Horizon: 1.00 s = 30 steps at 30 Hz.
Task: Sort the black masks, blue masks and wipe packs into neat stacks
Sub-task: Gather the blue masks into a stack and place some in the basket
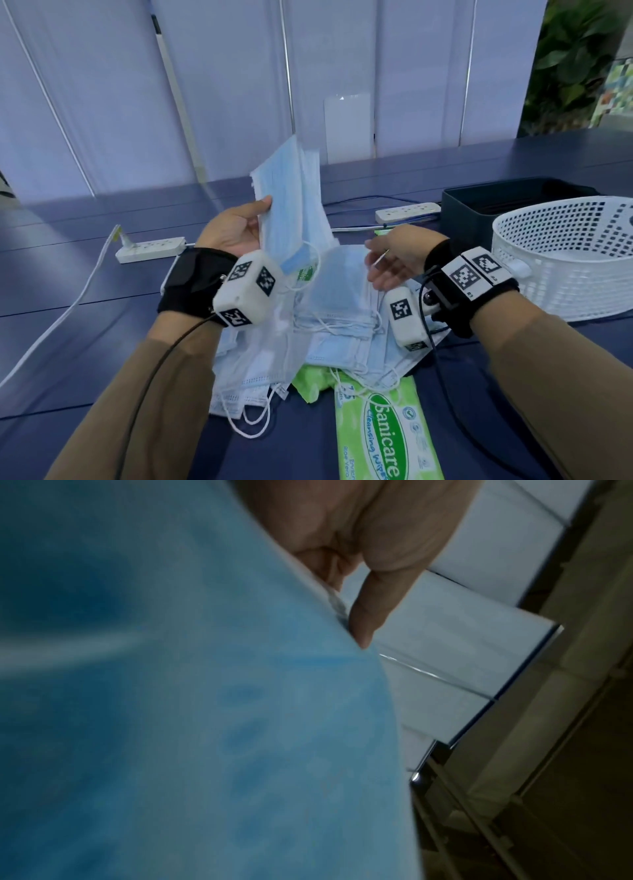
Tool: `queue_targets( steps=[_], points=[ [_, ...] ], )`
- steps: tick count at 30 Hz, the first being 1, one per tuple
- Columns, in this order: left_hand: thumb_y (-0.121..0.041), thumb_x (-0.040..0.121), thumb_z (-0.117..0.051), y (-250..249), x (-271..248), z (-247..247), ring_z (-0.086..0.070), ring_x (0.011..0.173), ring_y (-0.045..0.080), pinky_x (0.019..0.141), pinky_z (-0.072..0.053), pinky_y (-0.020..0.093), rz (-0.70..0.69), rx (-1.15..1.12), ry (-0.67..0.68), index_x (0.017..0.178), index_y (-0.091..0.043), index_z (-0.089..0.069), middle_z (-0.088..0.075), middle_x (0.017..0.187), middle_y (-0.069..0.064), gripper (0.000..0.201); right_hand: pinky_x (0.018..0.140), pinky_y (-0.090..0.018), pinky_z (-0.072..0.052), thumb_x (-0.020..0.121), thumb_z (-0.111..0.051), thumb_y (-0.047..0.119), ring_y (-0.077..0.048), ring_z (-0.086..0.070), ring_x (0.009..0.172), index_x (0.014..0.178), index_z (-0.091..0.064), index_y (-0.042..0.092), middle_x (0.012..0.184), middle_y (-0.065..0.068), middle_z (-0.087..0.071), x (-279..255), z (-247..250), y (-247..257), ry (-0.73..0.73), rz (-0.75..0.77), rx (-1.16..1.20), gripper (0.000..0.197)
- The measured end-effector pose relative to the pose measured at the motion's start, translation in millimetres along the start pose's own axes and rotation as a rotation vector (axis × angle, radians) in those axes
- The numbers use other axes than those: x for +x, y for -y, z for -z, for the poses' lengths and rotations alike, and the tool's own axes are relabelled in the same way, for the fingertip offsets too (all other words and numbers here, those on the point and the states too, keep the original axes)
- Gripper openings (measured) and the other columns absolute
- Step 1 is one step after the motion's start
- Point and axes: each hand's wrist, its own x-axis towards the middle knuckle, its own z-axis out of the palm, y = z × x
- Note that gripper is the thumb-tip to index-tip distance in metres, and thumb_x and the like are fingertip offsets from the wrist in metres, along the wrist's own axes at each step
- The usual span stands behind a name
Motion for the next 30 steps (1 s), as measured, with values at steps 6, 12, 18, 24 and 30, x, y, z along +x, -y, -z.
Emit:
queue_targets(
  steps=[6,12,18,24,30],
  points=[
    [-0.002,0.088,-0.054,42.2,1.4,-10.3,-0.069,0.060,0.026,0.058,-0.059,0.041,0.203,0.378,0.013,0.087,0.002,-0.063,-0.072,0.071,0.015,0.010,0.063,-0.033,-0.053,0.090,-0.060,0.030,-0.024,-0.057,0.048,0.076,-0.058,-0.002,0.057,-0.012,-0.058,9.8,-7.6,-2.1,-0.053,-0.042,-0.239,0.034],
    [-0.015,0.073,-0.074,65.2,19.1,-5.7,-0.064,0.101,0.036,0.096,-0.047,0.053,0.178,0.702,0.029,0.105,0.004,-0.062,-0.066,0.108,0.019,0.039,0.050,-0.028,-0.046,0.090,-0.056,0.026,-0.021,-0.052,0.043,0.076,-0.058,0.000,0.049,-0.007,-0.059,4.7,-11.2,2.5,-0.074,-0.060,-0.312,0.030],
    [-0.024,0.061,-0.079,71.2,25.3,-3.1,-0.063,0.103,0.039,0.098,-0.045,0.054,0.147,0.730,0.045,0.105,0.005,-0.064,-0.067,0.110,0.021,0.054,0.034,-0.014,-0.032,0.095,-0.046,0.029,-0.012,-0.042,0.032,0.073,-0.056,0.001,0.045,-0.006,-0.055,4.3,-17.1,0.8,-0.083,-0.043,-0.208,0.036],
    [-0.002,0.083,-0.065,66.1,22.0,-7.5,-0.066,0.092,0.039,0.089,-0.051,0.052,0.017,0.658,-0.026,0.099,0.004,-0.067,-0.069,0.101,0.024,0.017,0.043,-0.024,-0.048,0.095,-0.044,0.018,-0.021,-0.056,0.041,0.085,-0.051,0.002,0.062,-0.015,-0.056,7.1,-14.1,2.7,-0.128,-0.014,-0.089,0.020],
    [0.002,0.089,-0.055,33.5,12.0,-10.8,-0.069,0.067,0.023,0.060,-0.059,0.037,-0.090,0.338,0.040,0.093,-0.007,-0.057,-0.068,0.086,0.012,0.010,0.051,-0.033,-0.052,0.093,-0.051,0.007,-0.025,-0.054,0.047,0.104,-0.053,-0.006,0.064,-0.016,-0.057,7.3,-13.7,-0.9,-0.133,0.001,-0.088,0.017]
  ],
)
